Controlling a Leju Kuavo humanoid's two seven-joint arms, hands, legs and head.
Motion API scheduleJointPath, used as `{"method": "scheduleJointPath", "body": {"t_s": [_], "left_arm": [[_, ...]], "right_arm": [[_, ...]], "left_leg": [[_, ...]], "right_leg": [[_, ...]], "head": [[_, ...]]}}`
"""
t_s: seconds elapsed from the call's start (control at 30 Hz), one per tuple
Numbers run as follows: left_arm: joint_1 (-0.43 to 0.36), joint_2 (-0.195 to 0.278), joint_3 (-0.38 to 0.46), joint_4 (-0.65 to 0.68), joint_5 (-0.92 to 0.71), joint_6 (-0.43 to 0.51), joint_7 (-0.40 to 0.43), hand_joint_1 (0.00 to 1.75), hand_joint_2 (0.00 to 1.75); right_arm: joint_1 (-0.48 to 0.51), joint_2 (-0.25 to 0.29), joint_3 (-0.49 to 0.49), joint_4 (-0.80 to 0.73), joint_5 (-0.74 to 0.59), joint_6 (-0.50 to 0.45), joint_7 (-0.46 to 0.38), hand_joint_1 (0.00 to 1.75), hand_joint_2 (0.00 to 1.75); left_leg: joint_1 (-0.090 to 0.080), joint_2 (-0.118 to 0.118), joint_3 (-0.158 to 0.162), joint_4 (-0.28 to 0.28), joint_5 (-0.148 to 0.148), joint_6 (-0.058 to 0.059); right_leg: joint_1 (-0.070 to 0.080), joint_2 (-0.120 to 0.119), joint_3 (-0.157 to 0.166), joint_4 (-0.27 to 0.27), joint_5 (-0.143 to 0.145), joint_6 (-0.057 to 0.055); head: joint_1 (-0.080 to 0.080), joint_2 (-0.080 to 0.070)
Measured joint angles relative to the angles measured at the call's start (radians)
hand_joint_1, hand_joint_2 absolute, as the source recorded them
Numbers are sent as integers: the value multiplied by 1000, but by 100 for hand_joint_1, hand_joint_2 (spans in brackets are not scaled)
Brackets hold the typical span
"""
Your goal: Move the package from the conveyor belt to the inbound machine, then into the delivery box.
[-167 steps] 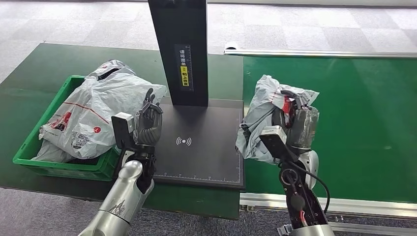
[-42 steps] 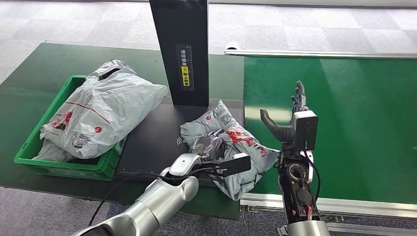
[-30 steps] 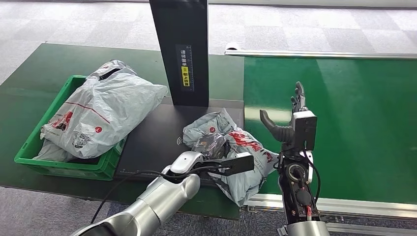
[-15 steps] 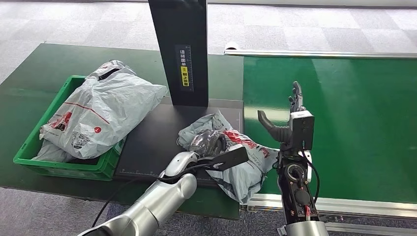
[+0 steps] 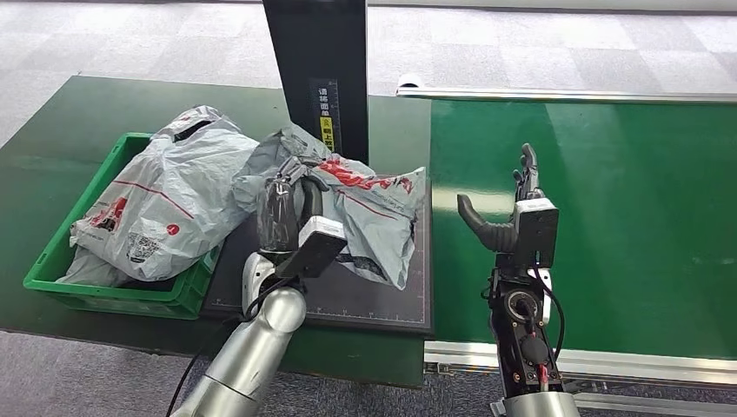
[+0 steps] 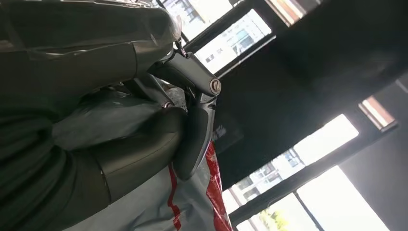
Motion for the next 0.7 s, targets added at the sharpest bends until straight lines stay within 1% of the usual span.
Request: {"method": "scheduleJointPath", "body": {"t_s": [0.2, 0.37, 0.5, 0.53, 0.6, 0.63, 0.67, 0.7], "left_arm": [[36, -2, 103, -149, 30, 2, -91, 175, 175], [48, -2, 159, -267, 15, 2, -113, 175, 175], [39, -2, 205, -339, -34, 2, -85, 175, 175], [33, -2, 212, -348, -43, -4, -63, 175, 175], [16, 2, 215, -354, -22, -58, 3, 165, 175], [8, 8, 210, -354, 14, -112, 39, 128, 175], [3, 15, 202, -355, 60, -175, 67, 85, 175], [1, 24, 192, -357, 112, -239, 85, 46, 131]], "right_arm": [[2, -1, 5, 0, -10, 0, -7, 0, 175], [12, -2, 8, -1, -14, 0, -7, 0, 175], [21, -2, 9, -4, -15, 0, -7, 0, 175], [23, -2, 10, -4, -15, 0, -7, 0, 175], [27, -3, 11, -8, -15, 0, -7, 0, 175], [29, -4, 12, -10, -15, 0, -7, 0, 175], [32, -5, 12, -13, -15, 0, -7, 0, 175], [35, -7, 13, -16, -16, 1, -7, 0, 175]], "left_leg": [[0, 0, 0, 0, 0, 0], [0, 0, 0, 0, 0, 0], [0, 0, 0, 0, 0, 0], [0, 0, 0, 0, 0, 0], [0, 0, 0, 0, 0, 0], [0, 0, 0, 0, 0, 0], [0, 0, 1, 0, 0, 0], [0, 0, 1, 0, 0, 0]], "right_leg": [[0, 0, 0, 0, 0, 0], [0, 0, 0, 0, 0, 0], [0, 0, 0, 0, 0, 0], [0, 0, 0, 0, 0, 0], [0, 0, 0, 0, 0, 0], [0, 0, 0, 0, 0, 0], [0, 0, 0, 0, 0, 0], [0, 0, 0, 0, 0, 0]], "head": [[0, 0], [0, 0], [0, 0], [0, 0], [0, 0], [0, 0], [0, 0], [0, 0]]}}
